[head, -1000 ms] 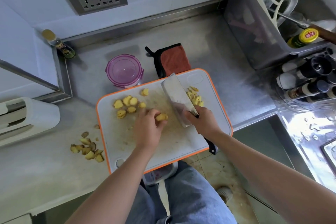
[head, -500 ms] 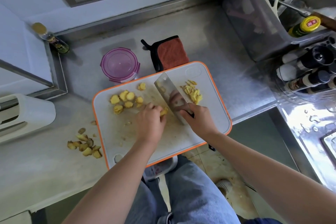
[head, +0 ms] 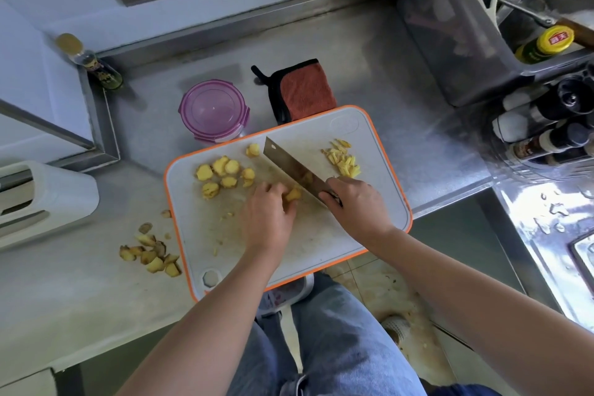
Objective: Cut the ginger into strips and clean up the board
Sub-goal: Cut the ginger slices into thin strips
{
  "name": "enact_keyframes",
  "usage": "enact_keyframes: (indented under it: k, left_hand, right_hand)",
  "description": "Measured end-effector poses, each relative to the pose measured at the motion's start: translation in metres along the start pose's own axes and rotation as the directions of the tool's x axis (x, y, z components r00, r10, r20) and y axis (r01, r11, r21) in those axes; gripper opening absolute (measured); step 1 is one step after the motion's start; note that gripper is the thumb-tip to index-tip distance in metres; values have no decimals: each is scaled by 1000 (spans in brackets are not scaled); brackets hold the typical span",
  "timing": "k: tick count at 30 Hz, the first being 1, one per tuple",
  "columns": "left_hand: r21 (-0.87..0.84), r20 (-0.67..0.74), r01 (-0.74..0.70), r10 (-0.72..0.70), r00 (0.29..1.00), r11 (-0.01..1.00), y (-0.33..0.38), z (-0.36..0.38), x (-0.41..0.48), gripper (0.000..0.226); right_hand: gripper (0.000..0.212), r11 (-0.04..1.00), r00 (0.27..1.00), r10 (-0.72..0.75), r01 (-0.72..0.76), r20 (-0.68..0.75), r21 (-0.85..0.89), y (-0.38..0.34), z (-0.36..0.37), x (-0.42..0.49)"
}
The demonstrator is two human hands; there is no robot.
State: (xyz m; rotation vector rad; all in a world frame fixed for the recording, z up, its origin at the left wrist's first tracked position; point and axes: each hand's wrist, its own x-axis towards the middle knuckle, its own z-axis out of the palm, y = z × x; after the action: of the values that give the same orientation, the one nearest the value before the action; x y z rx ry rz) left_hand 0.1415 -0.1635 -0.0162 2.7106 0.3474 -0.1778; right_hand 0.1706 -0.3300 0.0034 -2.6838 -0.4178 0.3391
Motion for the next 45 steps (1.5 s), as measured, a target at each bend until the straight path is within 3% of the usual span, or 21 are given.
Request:
enact_keyframes:
  k: [13, 24, 26, 29, 31, 34, 41, 45]
  left_hand:
    - [-34, -28, 35, -36, 999, 999, 10, 4, 3, 24]
    - [71, 18, -213, 212, 977, 974, -4, 1, 13, 21]
    - [11, -10, -174, 174, 985, 985, -5, 3, 8, 25]
    - [-274, -77, -8, -14, 997, 962, -2, 6, -3, 23]
    - [-473, -41, 153, -196, 980, 867, 2, 9, -6, 17]
    - [-601, 61, 310, -345, 937, 737, 8, 12, -5, 10]
    - [-660, 157, 406, -413, 897, 632, 6, 17, 0, 16]
    - [-599, 106, 340, -349, 931, 725, 8, 16, -3, 12]
  right_hand:
    - [21, 1000, 1000, -20, 20, 24, -19, 7, -3, -2]
    - [22, 998, 998, 57, -57, -2, 19, -1, -2, -4]
    - [22, 998, 998, 57, -58, 36, 6, -4, 0, -4]
    - [20, 998, 994, 59, -59, 91, -5, -9, 0, -4]
    - [18, 997, 988, 71, -68, 135, -23, -11, 0, -3]
    - [19, 998, 985, 68, -65, 160, -25, -14, -1, -1]
    - [17, 999, 989, 49, -50, 141, 7, -17, -1, -2]
    - [16, 999, 988, 44, -43, 149, -7, -18, 0, -1]
